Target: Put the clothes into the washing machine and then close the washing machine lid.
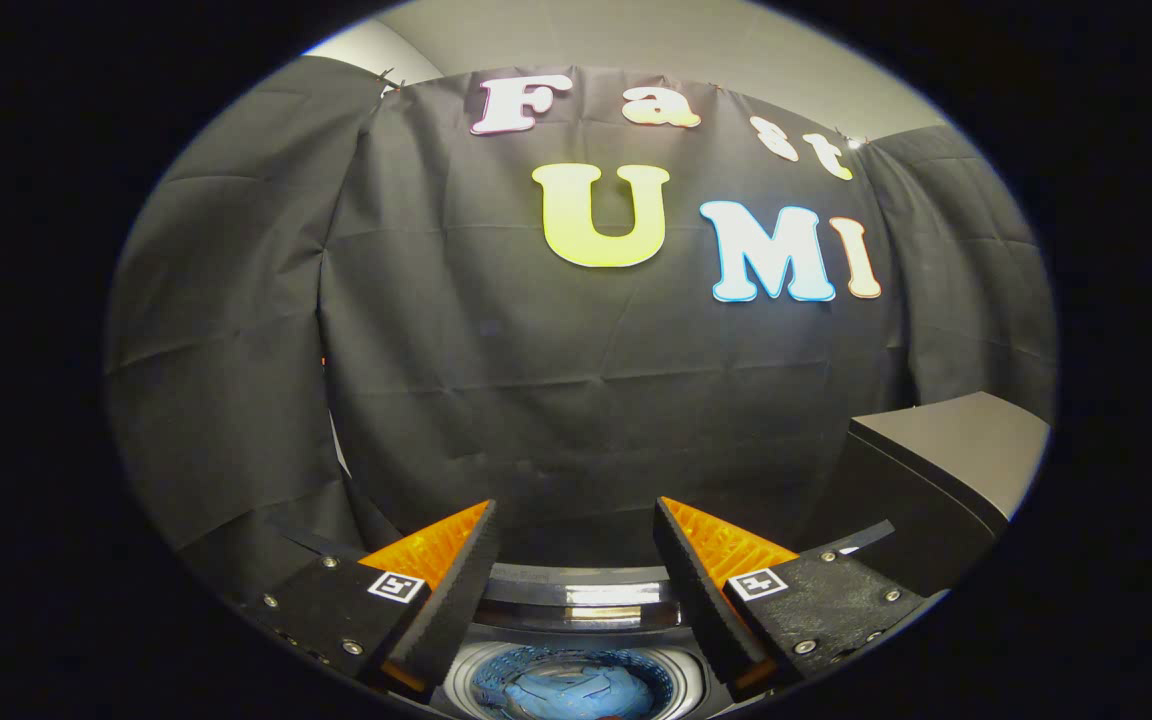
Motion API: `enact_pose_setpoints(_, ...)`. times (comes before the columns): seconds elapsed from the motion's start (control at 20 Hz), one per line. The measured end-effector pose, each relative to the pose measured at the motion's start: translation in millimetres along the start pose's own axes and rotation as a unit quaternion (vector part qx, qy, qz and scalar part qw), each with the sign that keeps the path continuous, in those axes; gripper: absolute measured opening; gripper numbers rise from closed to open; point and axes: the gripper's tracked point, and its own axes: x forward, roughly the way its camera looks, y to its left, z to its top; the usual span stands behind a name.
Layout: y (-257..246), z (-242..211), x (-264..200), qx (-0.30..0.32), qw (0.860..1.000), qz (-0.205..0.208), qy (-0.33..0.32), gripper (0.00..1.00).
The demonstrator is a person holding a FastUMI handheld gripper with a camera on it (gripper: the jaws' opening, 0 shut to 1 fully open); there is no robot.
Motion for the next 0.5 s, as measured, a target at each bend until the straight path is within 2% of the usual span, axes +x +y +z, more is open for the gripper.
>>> enact_pose_setpoints(0.5, 4, -35, -27, 0.002, 1.000, 0.011, 0.014, 0.94)
